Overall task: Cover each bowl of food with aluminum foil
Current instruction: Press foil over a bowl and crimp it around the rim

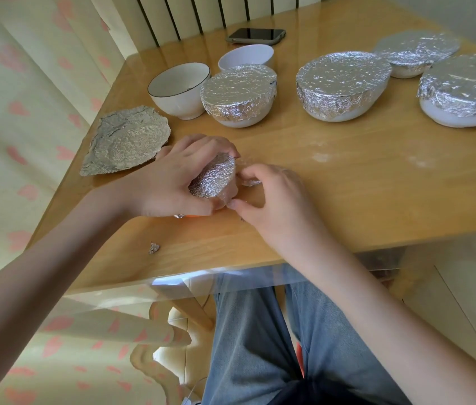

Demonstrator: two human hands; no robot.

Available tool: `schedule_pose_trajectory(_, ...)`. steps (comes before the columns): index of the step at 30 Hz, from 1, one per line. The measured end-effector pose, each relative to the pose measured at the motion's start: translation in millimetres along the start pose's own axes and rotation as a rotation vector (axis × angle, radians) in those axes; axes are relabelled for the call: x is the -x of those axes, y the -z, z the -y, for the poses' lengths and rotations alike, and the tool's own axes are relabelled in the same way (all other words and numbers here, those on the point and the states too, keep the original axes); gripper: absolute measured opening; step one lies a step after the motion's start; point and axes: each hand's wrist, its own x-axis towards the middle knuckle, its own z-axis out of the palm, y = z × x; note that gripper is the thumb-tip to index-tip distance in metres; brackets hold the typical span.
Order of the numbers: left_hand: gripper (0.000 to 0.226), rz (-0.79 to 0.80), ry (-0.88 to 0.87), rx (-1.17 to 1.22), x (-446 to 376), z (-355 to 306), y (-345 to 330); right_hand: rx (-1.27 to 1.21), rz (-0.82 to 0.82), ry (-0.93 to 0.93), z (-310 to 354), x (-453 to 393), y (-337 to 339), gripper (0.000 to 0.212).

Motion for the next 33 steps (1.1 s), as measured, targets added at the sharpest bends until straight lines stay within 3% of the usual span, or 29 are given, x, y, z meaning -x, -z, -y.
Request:
schedule_pose_trajectory(8,0.071,0.001,0.000,-0.003,-0.3,-0.9,-0.3,0.187,0.014,0.161,0.9,-23.7,11.2,0.032)
schedule_pose_trajectory(13,0.070,0.004,-0.012,-0.020,-0.5,-0.9,-0.1,0.247,0.181,0.285,-1.3,-43.0,24.5,0.032)
schedule_pose_trajectory(23,0.072,-0.012,-0.014,-0.006,-0.7,-1.7,0.4,0.539,0.272,0.443,8.0,-81.4,44.5,0.050)
schedule_pose_trajectory(27,0.070,-0.002,-0.009,-0.001,-0.8,-2.2,0.8,0.496,0.318,0.444,1.3,-86.8,45.2,0.056)
schedule_pose_trajectory(33,0.071,0.003,0.004,0.013,-0.5,-2.4,0.2,0.255,0.264,0.404,-13.1,-82.6,52.9,0.048)
